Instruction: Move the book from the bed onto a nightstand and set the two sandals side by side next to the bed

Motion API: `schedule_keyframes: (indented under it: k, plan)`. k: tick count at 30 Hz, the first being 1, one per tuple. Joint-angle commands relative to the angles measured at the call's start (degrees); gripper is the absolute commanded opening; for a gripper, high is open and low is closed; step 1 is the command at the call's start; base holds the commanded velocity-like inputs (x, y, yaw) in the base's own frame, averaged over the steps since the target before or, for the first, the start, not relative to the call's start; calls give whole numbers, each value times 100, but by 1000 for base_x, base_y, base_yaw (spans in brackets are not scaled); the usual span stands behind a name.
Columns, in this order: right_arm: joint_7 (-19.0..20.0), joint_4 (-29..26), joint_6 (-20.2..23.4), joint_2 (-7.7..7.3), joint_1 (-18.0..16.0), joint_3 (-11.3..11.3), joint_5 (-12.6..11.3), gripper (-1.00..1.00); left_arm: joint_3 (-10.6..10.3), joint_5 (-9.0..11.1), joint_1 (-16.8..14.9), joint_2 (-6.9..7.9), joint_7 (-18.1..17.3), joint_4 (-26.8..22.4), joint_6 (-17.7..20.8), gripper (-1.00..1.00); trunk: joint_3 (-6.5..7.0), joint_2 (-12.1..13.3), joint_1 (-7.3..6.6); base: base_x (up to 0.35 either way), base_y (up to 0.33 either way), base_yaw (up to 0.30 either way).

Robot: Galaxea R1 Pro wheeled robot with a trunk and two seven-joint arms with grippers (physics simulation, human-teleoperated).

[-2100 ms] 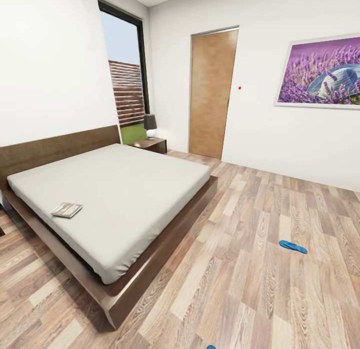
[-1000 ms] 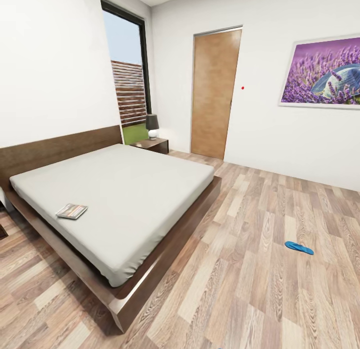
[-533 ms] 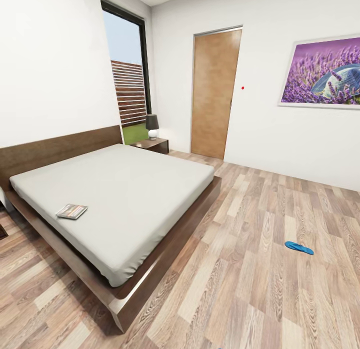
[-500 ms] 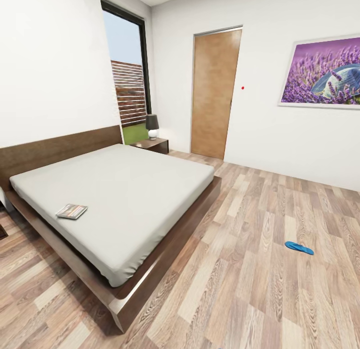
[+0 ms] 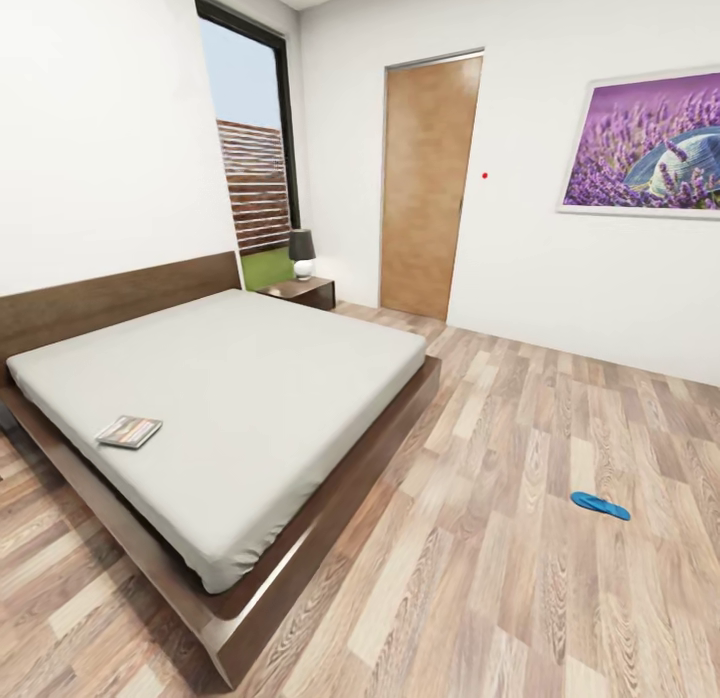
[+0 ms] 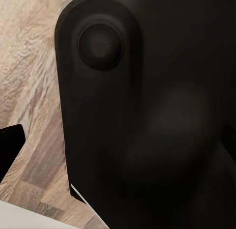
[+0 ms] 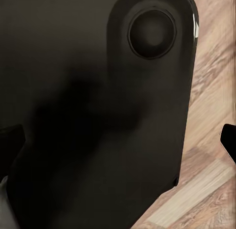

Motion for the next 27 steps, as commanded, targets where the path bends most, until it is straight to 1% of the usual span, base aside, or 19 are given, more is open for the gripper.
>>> schedule_keyframes:
  k: [1, 6, 10, 27]
  plan:
    - [7, -7, -4, 0, 1, 0, -1, 100, -1, -3, -3, 0, -5, 5, -20, 100, -5, -2, 1, 78, -193, 0]
    - [7, -10, -4, 0, 1, 0, -1, 100, -1, -4, -3, 0, 0, 5, -20, 100, -5, -2, 1, 36, -205, 0]
    - [5, -12, -4, 0, 1, 0, -1, 100, -1, -4, -3, 0, 1, 5, -22, 100, -5, -2, 1, 13, -98, 0]
    - [0, -67, -4, 0, 1, 7, -1, 100, 9, -5, -3, 0, 2, 5, -128, 100, -5, -2, 1, 3, -20, 0]
